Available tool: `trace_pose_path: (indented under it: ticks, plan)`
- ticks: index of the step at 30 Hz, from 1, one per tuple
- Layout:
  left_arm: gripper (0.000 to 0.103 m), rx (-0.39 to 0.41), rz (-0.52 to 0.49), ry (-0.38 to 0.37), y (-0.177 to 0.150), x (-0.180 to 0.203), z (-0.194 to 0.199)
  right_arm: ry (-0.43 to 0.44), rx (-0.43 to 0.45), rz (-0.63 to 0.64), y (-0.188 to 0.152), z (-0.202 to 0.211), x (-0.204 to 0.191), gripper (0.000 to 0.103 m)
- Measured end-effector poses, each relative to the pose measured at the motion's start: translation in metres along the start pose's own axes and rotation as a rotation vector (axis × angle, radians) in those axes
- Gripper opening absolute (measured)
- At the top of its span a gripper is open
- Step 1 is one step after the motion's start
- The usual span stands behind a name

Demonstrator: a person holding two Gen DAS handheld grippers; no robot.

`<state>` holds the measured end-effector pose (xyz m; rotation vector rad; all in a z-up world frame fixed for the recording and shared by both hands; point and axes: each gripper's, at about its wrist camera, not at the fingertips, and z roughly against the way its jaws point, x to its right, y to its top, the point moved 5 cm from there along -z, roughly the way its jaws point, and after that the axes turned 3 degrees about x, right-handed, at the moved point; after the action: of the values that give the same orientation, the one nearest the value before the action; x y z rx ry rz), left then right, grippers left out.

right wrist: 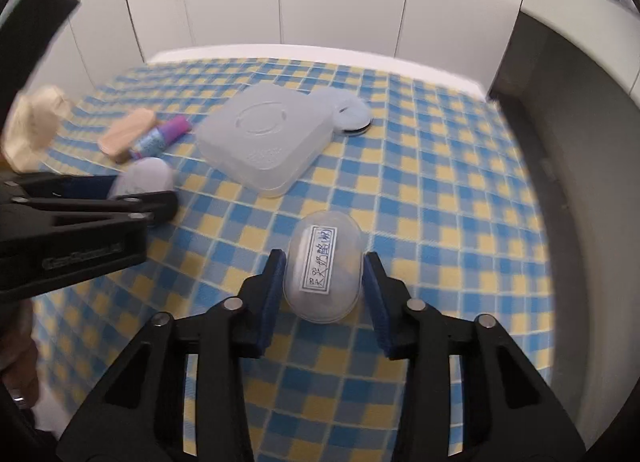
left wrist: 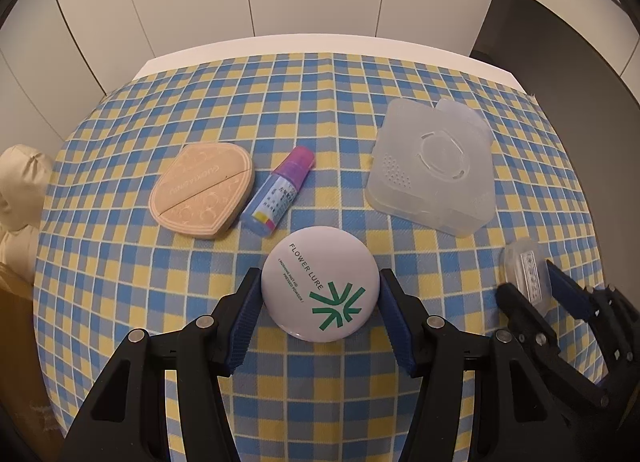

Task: Organize objects
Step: 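Grasp the small clear labelled box with the right tool while the left tool grasps the white compact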

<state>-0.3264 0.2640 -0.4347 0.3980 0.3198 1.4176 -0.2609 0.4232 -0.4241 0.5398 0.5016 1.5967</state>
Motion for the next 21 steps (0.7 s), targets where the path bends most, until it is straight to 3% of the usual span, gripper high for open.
trace_pose_path:
  ticks: [5, 14, 21]
  plan:
    - [0.057, -0.012, 0.009, 0.009, -0.001, -0.01, 0.003, 0.009, -0.036, -0.084, 0.0, 0.003, 0.01, 0.04]
    - [0.057, -0.006, 0.014, 0.03, 0.001, -0.032, 0.028, -0.034, -0.108, -0.113, 0.006, 0.008, 0.012, 0.04]
    - [0.057, 0.021, 0.032, 0.028, 0.017, -0.044, 0.07, -0.052, -0.104, -0.131, 0.049, 0.021, -0.002, 0.04]
